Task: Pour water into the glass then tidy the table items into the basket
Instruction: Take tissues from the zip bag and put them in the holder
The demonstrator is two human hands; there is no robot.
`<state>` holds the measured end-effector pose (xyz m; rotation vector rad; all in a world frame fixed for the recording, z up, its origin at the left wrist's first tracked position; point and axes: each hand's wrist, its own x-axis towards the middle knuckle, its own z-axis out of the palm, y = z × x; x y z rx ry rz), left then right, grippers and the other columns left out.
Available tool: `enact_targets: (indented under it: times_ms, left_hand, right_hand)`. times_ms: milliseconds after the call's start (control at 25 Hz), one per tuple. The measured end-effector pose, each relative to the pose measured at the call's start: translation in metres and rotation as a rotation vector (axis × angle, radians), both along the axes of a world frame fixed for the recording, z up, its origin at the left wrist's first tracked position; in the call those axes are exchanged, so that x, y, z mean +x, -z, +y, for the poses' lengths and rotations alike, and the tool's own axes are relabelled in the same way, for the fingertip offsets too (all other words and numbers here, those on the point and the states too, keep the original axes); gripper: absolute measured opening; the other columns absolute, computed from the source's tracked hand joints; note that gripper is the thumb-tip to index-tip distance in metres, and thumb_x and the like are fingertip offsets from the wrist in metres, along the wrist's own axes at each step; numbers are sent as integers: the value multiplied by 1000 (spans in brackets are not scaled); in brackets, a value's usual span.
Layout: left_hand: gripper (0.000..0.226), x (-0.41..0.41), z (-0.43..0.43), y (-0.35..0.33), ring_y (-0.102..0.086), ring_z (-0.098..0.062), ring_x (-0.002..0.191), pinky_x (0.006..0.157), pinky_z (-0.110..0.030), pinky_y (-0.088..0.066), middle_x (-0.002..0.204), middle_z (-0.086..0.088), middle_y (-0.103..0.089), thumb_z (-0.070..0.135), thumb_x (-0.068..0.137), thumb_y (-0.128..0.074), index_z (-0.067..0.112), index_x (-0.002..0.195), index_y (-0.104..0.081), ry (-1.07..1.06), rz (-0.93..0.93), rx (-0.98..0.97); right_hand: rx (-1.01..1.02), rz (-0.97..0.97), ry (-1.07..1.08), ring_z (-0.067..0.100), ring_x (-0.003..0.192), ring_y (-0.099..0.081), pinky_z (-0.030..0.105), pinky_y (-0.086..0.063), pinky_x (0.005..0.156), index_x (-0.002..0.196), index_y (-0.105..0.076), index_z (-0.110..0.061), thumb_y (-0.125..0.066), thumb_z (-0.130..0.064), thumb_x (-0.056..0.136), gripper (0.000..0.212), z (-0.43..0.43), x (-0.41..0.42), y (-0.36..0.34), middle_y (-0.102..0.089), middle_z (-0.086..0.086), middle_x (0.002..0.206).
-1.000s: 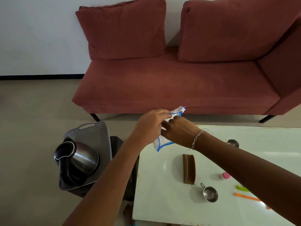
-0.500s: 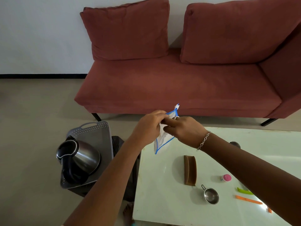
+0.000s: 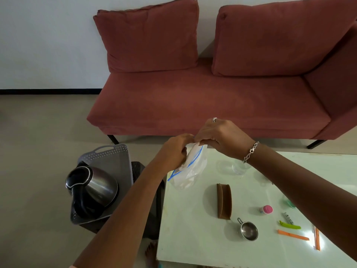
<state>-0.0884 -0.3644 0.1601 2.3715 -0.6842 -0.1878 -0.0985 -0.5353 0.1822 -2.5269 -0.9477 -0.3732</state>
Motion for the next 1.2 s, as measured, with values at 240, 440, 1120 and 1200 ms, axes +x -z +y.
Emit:
enact_targets:
  times_ms: [240,440,1120,1200]
  left_hand:
    - [14,-2,3,-3,-50,-1,63,59,-11,-41,78,9,-50,20,90,-47,20,81,-57,13,-105,136]
    - [24,-5,1,-2,-45,-20,68,58,-14,-35,71,7,-48,-11,84,-41,4,80,-59,13,59,26]
    - [24,0,8,-2,-56,-7,95,81,-2,-36,108,1,-66,10,82,-66,7,106,-69,25,68,-180]
    - [34,0,6,1,-59,-9,94,81,0,-37,107,2,-64,12,75,-74,5,107,-67,36,106,-194]
  right_hand:
    - [44,-27,32,11,92,-53,24,-33,81,79,-71,-19,-51,-27,80,22,1,-1,-23,-71,-7,77]
    - [243,-43,210,25,70,-59,32,-39,68,80,-60,-9,-45,-15,77,16,-8,-3,-71,-63,1,74]
    - [-47,344,369,28,104,-57,31,-40,85,108,-66,-13,-74,-16,72,37,-45,4,-16,-62,10,115]
    - [-83,368,298,26,101,-57,31,-41,84,107,-67,-12,-77,-24,69,41,-35,0,0,-62,9,111]
